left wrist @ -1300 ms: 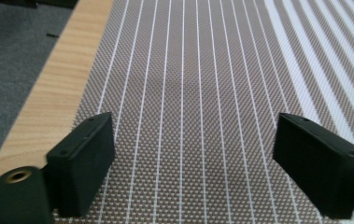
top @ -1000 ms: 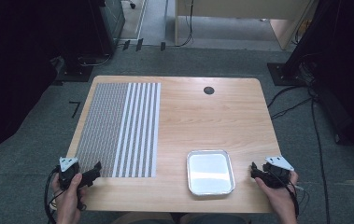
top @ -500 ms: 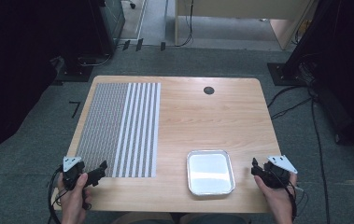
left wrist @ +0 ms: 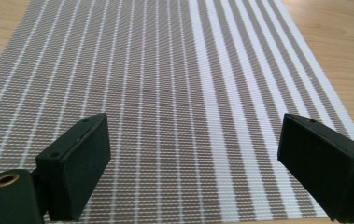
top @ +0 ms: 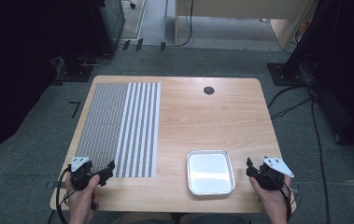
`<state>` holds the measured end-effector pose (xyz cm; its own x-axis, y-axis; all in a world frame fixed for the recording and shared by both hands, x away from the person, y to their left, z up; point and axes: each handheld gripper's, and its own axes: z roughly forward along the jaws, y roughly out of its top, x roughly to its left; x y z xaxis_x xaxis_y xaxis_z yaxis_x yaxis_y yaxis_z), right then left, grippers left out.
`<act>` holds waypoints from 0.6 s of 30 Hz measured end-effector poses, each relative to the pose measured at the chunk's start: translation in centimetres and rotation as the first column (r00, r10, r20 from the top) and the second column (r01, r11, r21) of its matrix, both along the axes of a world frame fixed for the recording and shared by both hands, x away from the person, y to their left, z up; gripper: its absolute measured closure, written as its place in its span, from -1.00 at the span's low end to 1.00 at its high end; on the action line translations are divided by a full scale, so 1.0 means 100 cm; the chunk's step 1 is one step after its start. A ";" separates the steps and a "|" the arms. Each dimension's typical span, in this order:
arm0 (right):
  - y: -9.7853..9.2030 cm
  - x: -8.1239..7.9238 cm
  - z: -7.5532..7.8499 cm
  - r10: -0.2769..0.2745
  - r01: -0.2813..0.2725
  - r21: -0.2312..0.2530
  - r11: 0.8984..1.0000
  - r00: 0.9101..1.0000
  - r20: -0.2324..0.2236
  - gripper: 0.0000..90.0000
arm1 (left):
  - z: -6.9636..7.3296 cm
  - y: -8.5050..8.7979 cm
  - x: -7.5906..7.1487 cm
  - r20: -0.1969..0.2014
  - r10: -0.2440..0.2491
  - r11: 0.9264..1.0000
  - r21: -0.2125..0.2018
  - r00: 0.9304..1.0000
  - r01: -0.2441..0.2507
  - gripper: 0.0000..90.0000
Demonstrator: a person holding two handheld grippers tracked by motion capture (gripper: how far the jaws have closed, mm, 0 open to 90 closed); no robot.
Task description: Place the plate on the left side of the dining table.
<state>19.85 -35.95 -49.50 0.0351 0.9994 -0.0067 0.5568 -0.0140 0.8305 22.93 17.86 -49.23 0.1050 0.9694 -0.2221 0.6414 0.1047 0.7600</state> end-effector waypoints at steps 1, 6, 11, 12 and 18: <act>0.002 0.000 0.000 0.005 -0.005 -0.002 1.000 1.000 0.002 -0.15 | 0.000 -0.002 0.000 -0.002 -0.006 1.000 0.004 1.000 0.006 -0.79; 0.012 -0.003 0.002 0.034 -0.034 0.014 0.999 0.999 0.022 -0.10 | -0.001 -0.012 -0.001 -0.008 -0.030 0.999 0.010 1.000 0.030 -0.79; 0.018 -0.003 0.003 0.046 -0.046 0.035 0.998 0.999 0.024 -0.03 | -0.001 -0.016 -0.001 -0.010 -0.037 0.999 0.000 0.999 0.037 -0.79; 0.019 -0.003 0.003 0.049 -0.049 0.035 0.998 0.999 0.020 -0.02 | -0.001 -0.017 -0.001 -0.011 -0.039 0.999 -0.004 0.999 0.039 -0.79; 0.024 -0.004 0.005 0.080 -0.081 0.061 0.995 0.997 0.022 -0.03 | -0.002 -0.027 -0.002 -0.014 -0.066 0.998 0.000 0.998 0.066 -0.79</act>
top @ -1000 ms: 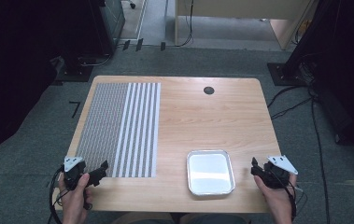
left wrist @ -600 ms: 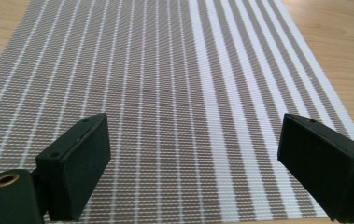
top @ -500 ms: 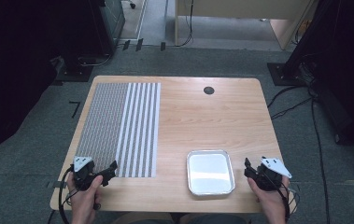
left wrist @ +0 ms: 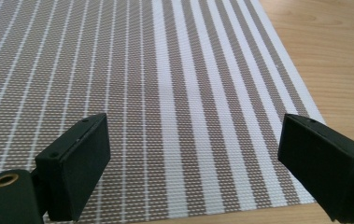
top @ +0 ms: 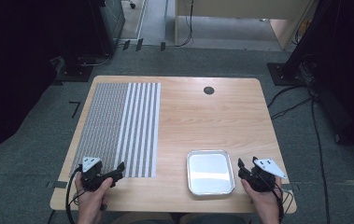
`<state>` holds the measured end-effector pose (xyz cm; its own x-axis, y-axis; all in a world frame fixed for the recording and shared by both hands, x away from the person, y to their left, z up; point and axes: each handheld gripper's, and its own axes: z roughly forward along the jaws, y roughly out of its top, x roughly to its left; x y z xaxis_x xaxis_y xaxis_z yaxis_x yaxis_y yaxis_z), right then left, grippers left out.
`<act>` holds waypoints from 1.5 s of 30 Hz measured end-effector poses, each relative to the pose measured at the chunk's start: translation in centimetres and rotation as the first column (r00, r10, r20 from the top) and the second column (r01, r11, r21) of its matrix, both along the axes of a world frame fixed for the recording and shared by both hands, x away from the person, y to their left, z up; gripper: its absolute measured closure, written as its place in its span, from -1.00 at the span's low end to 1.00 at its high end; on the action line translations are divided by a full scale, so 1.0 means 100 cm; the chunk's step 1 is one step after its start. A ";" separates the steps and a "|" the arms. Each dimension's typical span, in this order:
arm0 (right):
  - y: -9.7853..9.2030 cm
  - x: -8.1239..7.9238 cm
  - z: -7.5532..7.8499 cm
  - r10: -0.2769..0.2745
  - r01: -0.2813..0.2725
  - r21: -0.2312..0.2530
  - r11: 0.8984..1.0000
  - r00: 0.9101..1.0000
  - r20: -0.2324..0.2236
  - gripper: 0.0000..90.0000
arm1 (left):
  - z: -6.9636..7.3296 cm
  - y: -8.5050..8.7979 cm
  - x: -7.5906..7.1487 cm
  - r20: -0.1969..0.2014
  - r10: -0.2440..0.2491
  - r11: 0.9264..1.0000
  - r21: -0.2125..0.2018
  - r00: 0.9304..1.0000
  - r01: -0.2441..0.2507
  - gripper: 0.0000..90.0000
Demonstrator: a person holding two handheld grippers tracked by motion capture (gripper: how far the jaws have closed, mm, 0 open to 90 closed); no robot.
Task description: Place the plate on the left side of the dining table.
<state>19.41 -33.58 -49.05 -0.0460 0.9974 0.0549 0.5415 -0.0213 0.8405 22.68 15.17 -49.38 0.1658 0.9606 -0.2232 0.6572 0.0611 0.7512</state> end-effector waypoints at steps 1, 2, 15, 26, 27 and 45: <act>0.002 -0.001 0.001 0.007 -0.007 0.000 1.000 1.000 0.008 -0.03 | 0.000 -0.002 0.000 -0.001 -0.005 1.000 0.000 1.000 0.005 -0.79; 0.003 -0.001 0.001 0.010 -0.010 0.003 1.000 1.000 0.013 -0.03 | -0.001 -0.007 -0.001 -0.003 -0.017 1.000 0.002 1.000 0.017 -0.79; 0.011 -0.005 0.003 0.055 -0.056 0.026 0.998 0.998 0.039 0.02 | -0.002 -0.041 -0.005 -0.016 -0.096 0.995 0.030 0.995 0.097 -0.79; 0.017 -0.003 0.003 0.070 -0.070 0.018 0.997 0.998 0.006 0.15 | -0.002 -0.080 -0.012 -0.029 -0.144 0.988 0.044 0.989 0.146 -0.74; 0.018 -0.003 0.002 0.073 -0.073 0.020 0.997 0.997 0.012 0.18 | -0.002 -0.083 -0.012 -0.036 -0.144 0.988 0.043 0.989 0.146 -0.66; 0.012 0.000 -0.005 0.133 -0.127 0.194 0.973 0.991 -0.021 0.76 | 0.000 -0.166 -0.020 -0.036 -0.291 0.955 -0.077 0.956 0.288 0.08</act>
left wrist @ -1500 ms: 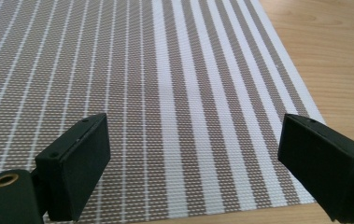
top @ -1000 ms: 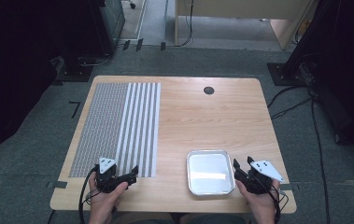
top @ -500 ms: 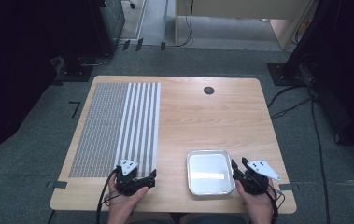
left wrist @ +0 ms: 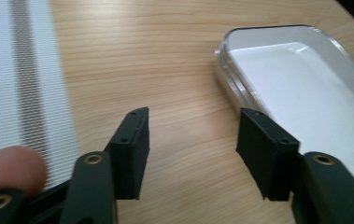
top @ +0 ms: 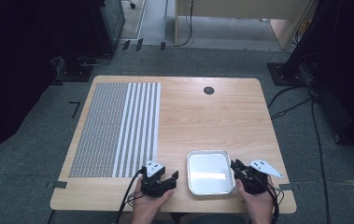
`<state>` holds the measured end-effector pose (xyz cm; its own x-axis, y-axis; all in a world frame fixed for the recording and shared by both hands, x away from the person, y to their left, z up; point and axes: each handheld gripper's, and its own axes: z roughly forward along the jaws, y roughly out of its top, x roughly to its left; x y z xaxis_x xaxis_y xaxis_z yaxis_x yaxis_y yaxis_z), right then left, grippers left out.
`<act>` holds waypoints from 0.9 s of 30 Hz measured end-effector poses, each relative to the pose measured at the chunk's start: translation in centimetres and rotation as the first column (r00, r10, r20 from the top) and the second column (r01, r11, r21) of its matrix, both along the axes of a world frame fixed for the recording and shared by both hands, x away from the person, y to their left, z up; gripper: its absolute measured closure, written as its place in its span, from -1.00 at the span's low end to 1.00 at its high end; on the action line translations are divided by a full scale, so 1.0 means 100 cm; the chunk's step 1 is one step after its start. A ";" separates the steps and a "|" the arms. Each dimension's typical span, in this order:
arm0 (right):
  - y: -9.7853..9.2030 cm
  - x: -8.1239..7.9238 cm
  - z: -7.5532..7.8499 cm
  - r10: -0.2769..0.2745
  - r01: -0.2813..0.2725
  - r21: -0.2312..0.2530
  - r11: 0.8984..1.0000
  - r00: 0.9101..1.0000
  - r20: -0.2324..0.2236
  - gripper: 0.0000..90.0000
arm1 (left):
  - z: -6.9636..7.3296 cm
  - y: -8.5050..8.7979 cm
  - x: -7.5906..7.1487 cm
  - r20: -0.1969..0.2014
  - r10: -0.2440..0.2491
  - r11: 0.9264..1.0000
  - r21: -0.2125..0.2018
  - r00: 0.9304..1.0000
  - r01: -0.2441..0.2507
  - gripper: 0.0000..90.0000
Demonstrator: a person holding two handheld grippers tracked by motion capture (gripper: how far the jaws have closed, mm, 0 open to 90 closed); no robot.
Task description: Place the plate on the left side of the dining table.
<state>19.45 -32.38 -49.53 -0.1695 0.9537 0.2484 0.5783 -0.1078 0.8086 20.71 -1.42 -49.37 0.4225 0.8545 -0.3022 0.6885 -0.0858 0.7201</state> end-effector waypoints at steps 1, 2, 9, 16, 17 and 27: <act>-0.002 0.001 -0.001 0.006 -0.006 0.035 0.999 1.000 -0.013 0.78 | 0.000 -0.004 0.001 0.004 -0.011 1.000 -0.009 1.000 0.011 0.14; -0.003 0.003 -0.002 0.020 -0.018 0.069 0.997 0.999 -0.027 0.84 | 0.002 -0.010 0.002 0.005 -0.032 0.999 -0.017 0.999 0.032 0.23; -0.003 0.005 -0.006 0.021 -0.016 0.110 0.994 0.999 -0.045 0.93 | 0.008 -0.023 0.004 0.011 -0.072 0.996 -0.052 0.997 0.072 0.38; -0.006 0.008 -0.010 0.007 0.006 0.145 0.989 0.996 -0.091 0.97 | 0.005 -0.039 -0.001 0.013 -0.085 0.996 0.007 0.996 0.085 0.50; -0.007 0.008 -0.010 0.002 0.013 0.161 0.987 0.995 -0.097 0.97 | 0.003 -0.042 -0.001 0.001 -0.095 0.995 0.017 0.995 0.095 0.53; -0.009 0.007 -0.012 0.021 -0.007 0.167 0.986 0.996 -0.081 0.92 | -0.001 -0.046 0.002 -0.003 -0.107 0.992 0.068 0.994 0.107 0.72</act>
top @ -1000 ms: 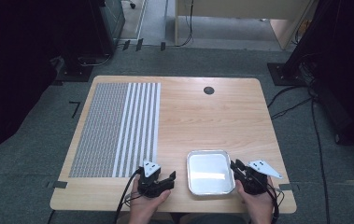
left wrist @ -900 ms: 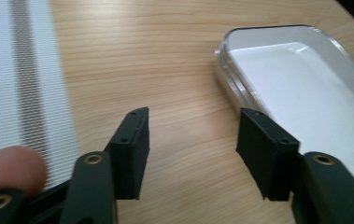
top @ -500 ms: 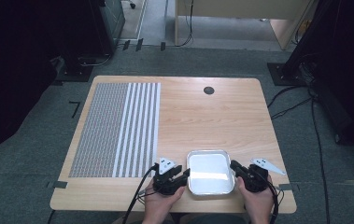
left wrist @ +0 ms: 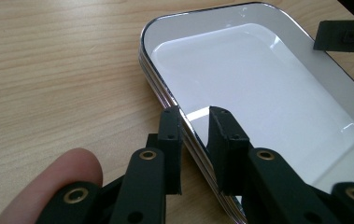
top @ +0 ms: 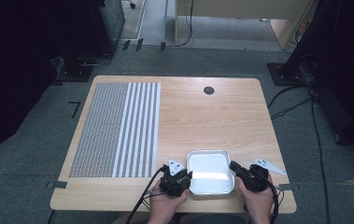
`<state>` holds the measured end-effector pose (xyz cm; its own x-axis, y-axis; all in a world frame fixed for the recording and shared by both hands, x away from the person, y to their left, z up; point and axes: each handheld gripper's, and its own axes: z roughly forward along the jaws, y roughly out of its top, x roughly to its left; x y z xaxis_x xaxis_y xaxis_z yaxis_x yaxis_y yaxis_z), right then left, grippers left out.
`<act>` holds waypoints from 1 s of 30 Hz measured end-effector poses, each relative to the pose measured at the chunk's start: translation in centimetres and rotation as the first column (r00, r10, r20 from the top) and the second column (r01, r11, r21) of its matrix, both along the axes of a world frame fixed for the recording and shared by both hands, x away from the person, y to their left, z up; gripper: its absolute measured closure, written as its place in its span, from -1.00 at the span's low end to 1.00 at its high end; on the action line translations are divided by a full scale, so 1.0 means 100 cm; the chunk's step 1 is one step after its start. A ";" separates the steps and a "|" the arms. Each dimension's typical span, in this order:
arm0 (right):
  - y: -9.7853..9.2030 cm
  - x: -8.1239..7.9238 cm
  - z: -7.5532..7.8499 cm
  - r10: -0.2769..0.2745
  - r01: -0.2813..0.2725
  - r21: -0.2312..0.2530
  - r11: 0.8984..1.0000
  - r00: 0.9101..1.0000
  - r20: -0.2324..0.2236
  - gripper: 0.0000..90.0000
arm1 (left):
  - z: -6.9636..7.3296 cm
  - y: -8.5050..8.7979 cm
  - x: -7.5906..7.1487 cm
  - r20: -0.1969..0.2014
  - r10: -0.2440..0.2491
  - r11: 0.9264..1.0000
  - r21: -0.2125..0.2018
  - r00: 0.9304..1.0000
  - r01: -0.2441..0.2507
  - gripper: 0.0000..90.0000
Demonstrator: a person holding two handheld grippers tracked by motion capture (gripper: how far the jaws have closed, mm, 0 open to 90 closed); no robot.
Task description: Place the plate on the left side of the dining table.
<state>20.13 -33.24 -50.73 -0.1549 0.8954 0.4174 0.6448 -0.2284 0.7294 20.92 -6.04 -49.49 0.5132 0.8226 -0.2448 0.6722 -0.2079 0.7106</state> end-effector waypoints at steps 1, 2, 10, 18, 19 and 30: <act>0.001 0.000 0.000 0.000 0.000 -0.008 1.000 1.000 0.001 0.92 | 0.000 -0.001 0.000 0.004 -0.001 1.000 0.007 1.000 0.001 0.74; 0.002 -0.001 0.001 -0.005 0.005 -0.029 1.000 1.000 0.003 0.96 | 0.001 -0.001 0.000 0.006 -0.001 1.000 0.010 1.000 0.001 0.76; 0.001 -0.005 0.010 -0.038 0.038 -0.010 0.999 0.999 0.000 1.00 | 0.001 -0.002 0.002 0.002 -0.010 1.000 0.011 1.000 0.010 0.82; -0.005 -0.015 0.022 -0.072 0.071 0.006 0.997 0.996 0.051 1.00 | 0.004 -0.006 0.002 0.029 -0.026 0.999 0.024 0.999 0.025 0.82; -0.008 -0.016 0.025 -0.081 0.080 0.011 0.997 0.995 0.061 1.00 | 0.006 -0.006 0.002 0.034 -0.029 0.999 0.019 0.999 0.028 0.82; -0.010 -0.008 0.009 -0.067 0.067 0.029 0.997 0.998 0.005 0.94 | 0.005 -0.007 0.004 0.029 -0.043 0.998 0.045 0.999 0.042 0.83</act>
